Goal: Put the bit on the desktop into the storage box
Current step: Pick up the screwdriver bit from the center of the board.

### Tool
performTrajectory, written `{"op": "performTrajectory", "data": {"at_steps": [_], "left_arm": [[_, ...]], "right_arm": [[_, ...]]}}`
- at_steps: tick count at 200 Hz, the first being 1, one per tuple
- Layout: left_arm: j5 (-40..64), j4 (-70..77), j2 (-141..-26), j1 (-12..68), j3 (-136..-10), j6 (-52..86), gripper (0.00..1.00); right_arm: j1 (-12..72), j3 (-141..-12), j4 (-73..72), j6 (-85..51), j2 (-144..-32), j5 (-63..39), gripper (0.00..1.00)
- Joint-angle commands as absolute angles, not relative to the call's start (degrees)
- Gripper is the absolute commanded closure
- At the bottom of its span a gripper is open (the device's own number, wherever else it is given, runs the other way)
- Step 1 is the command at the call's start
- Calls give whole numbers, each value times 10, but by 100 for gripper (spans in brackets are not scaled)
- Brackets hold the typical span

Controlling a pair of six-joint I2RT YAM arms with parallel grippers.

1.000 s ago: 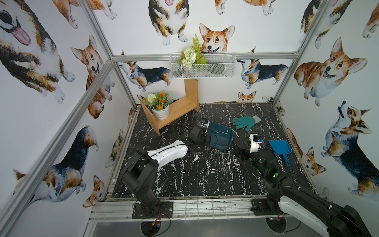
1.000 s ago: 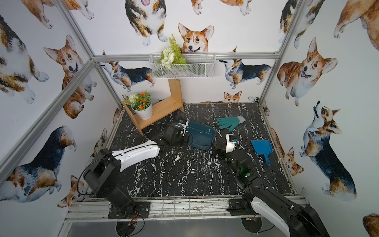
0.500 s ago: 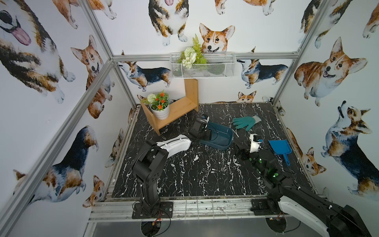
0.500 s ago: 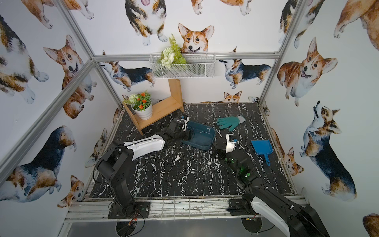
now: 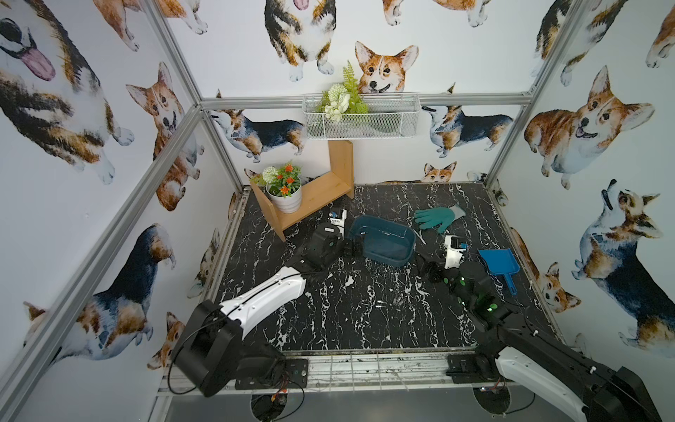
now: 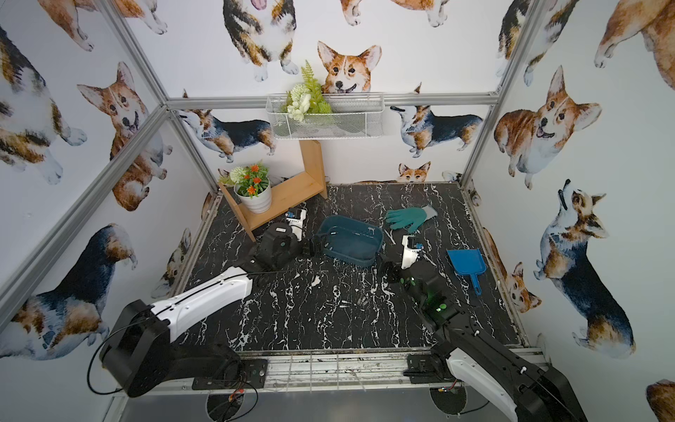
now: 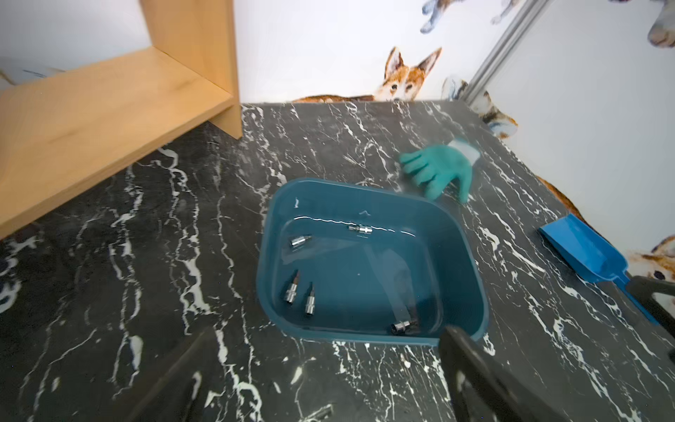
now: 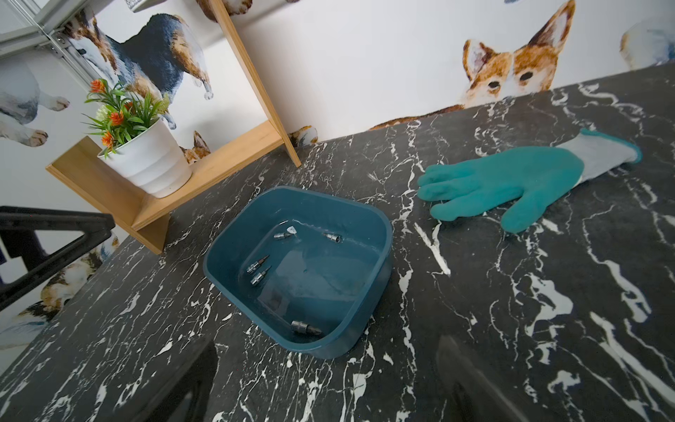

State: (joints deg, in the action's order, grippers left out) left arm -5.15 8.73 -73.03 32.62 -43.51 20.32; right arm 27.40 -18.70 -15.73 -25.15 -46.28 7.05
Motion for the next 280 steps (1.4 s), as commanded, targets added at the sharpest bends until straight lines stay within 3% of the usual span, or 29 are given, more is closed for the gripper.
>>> {"op": "performTrajectory", "data": {"at_steps": [1,37,103,151,236,252,280], "left_arm": [[-86,92,-662,321,-376,206,0],[-148,97,-538,316,-264,191,0],[-213,148,-411,313,-135,175,0],[-219,150,-414,313,-133,174,0],[-219,153,-436,313,-137,173,0],[-219,154,-438,312,-137,173,0],[-218,155,-442,312,-138,173,0]], "right_arm": [[276,-202,-71,-291,-467,33,5],[299,-221,-29,-301,-486,-29,10],[446,-276,-18,-256,-595,-8,15],[534,-336,17,-232,-710,54,21],[538,-358,55,-227,-767,64,36],[539,-357,51,-227,-775,65,47],[540,-360,43,-227,-790,61,49]]}}
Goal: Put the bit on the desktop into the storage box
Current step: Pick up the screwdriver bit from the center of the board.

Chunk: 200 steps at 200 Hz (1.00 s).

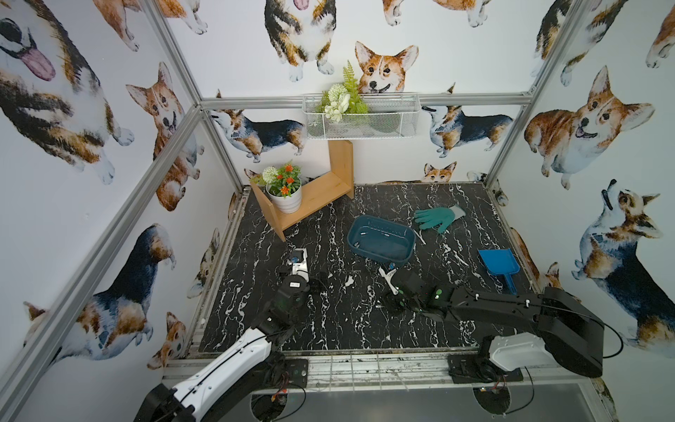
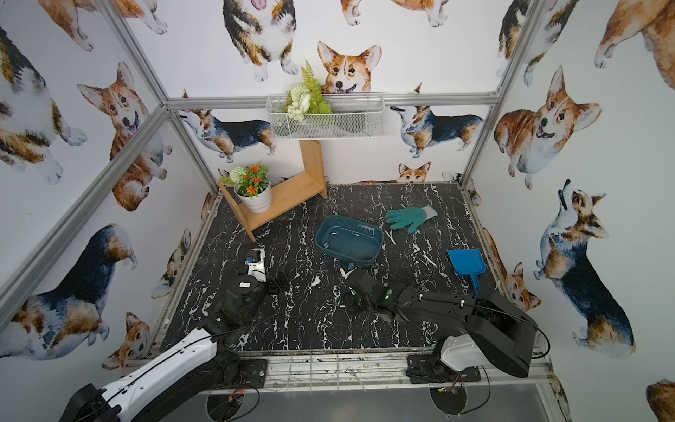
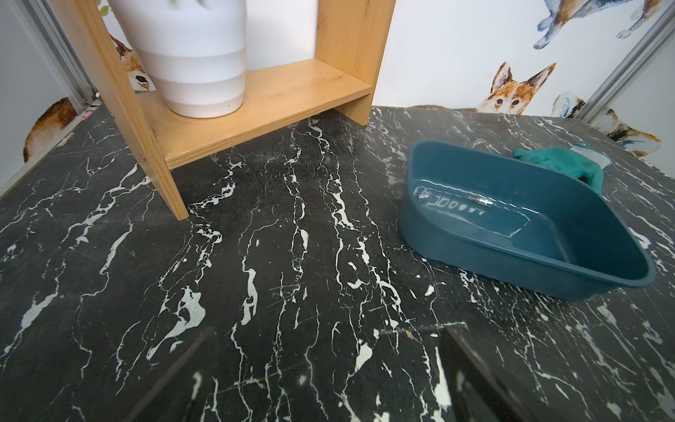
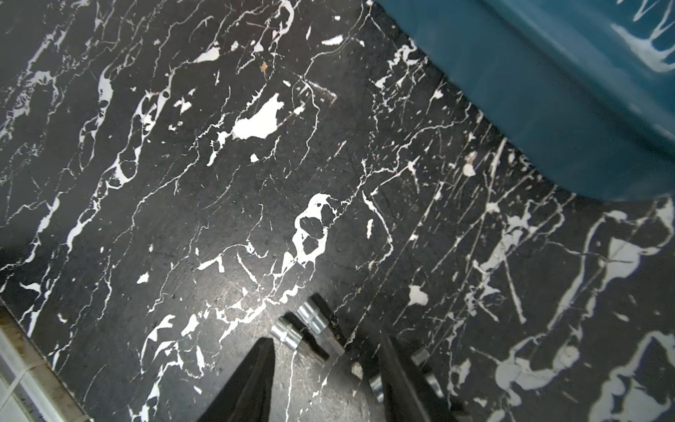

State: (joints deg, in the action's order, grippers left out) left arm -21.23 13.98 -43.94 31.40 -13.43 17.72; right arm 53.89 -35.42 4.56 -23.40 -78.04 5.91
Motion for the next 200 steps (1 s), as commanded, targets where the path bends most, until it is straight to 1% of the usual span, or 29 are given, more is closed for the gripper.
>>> {"op": "performTrajectory", "data": {"at_steps": [1,68,200], "left_arm": [[-219,155,-442,312,-138,173,0],[-217,156,-447,312,-140,173,0],[-215,157,-456,313,-141,173,0]], "right_arm": [[540,-360,43,-227,-792,61,49],[541,-379,40,-224,-827,56,56],[542,-398,47,-225,-882,54,61]]}}
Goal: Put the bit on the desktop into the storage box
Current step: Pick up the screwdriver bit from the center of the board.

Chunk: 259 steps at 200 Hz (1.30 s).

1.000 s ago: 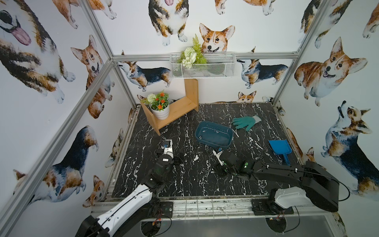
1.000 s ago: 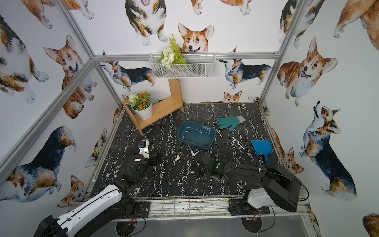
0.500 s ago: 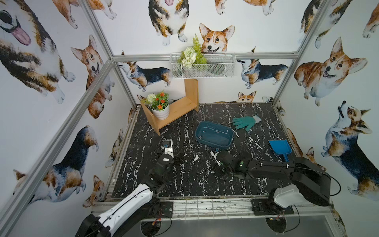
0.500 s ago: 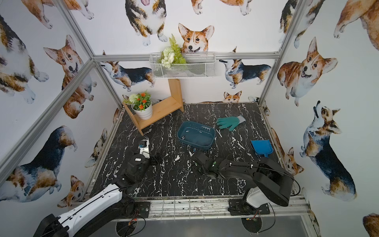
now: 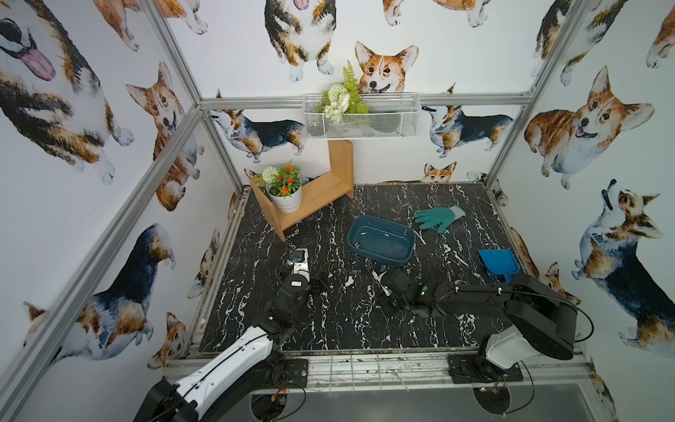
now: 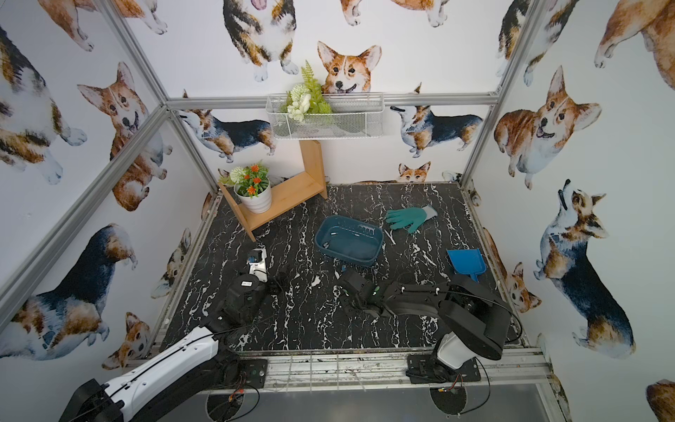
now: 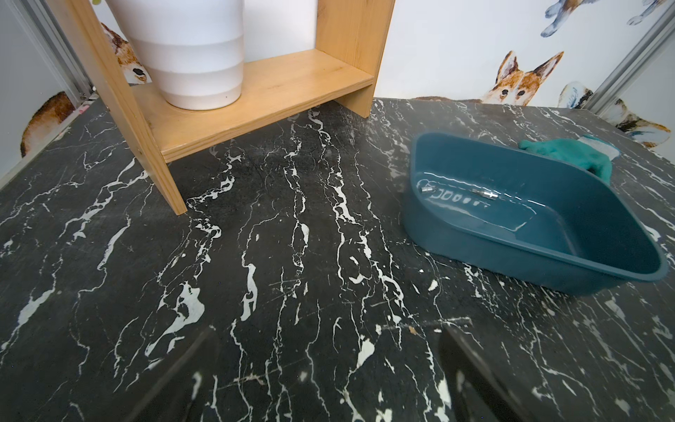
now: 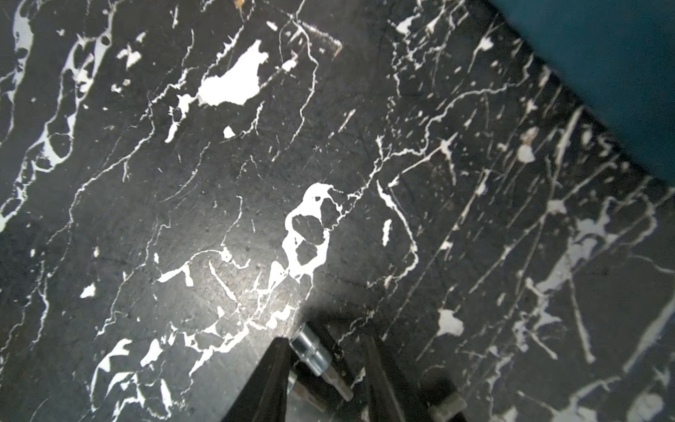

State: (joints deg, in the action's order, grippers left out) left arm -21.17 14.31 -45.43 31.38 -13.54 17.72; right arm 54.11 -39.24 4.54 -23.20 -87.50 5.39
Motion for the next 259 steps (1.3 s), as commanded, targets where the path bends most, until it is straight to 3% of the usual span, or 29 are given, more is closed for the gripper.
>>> {"op": "performTrajectory", "data": {"at_steps": [1,111,218,259], "left_arm": [[-215,157,-456,313,-141,173,0],[-215,157,-456,312,-141,172,0],[-215,157,-456,313,-141,173,0],[-215,157,-455,312,-141,172,0]], "right_arm": [[542,-399,47,-225,-882,54,61],[542,-408,70,-229,-903,66,69],[545,-410,103,-227,-893,87,69],[547,-422,109,-225,-910,84,78]]}}
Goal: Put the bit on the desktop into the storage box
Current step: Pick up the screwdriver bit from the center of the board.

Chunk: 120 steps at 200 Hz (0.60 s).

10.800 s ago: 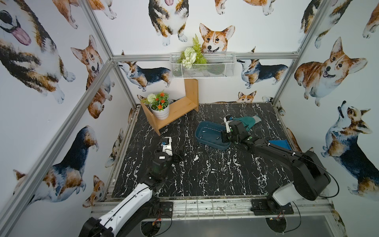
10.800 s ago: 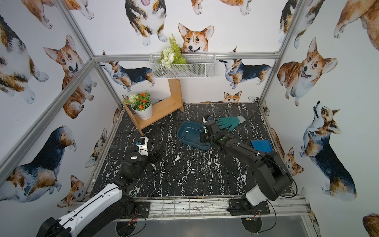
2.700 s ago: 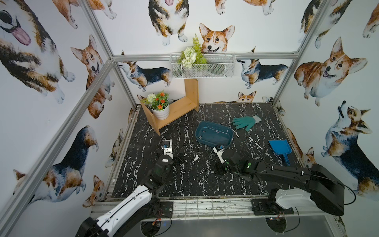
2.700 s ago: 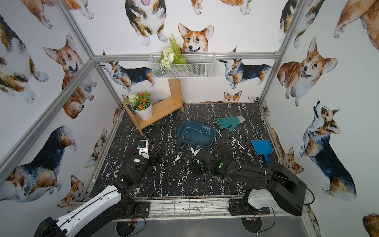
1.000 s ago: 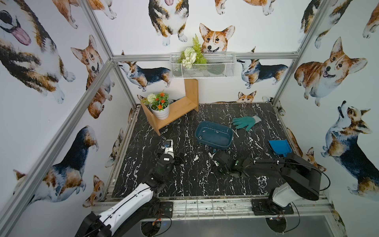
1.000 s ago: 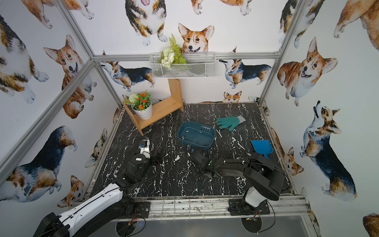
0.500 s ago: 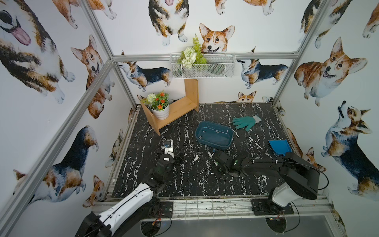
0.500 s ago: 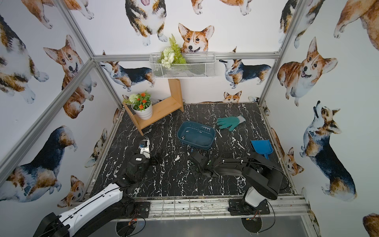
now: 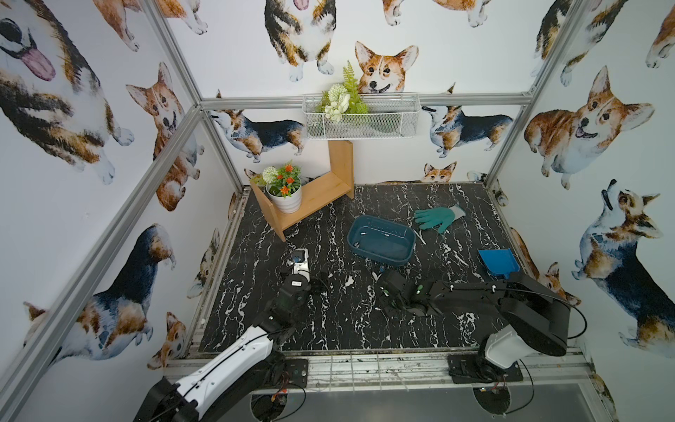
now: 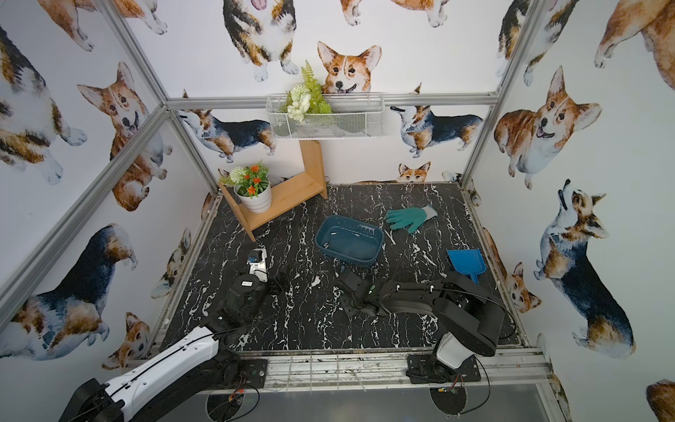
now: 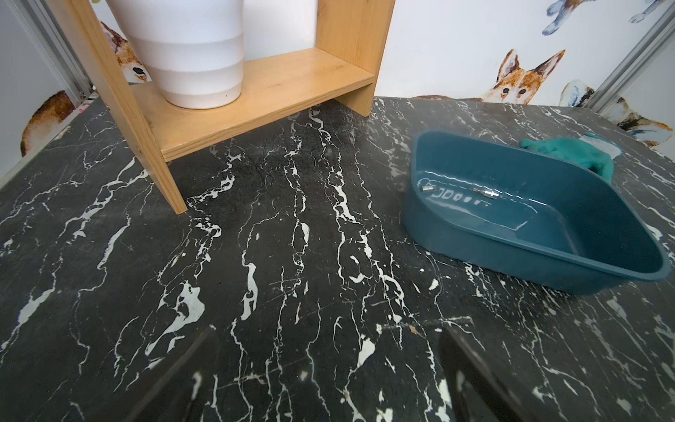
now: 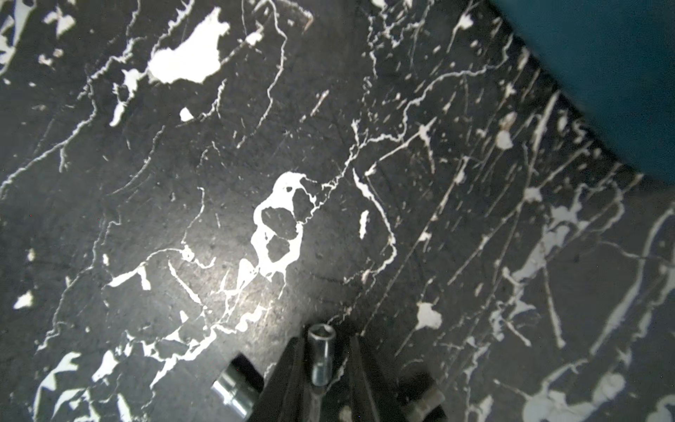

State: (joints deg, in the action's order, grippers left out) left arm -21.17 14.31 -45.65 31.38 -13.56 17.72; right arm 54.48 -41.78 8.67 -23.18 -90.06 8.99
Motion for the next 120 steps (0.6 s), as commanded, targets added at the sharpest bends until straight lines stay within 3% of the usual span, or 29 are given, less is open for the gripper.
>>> {"op": "performTrajectory", "data": {"at_steps": [1,120], "left_arm": [[-215,157,-456,312,-141,172,0],[-211,158,-455,313,-141,171,0]], "right_arm": [[547,-422,109,-224,-910,84,78],[540,-479,127,-195,-886,102,87]]}}
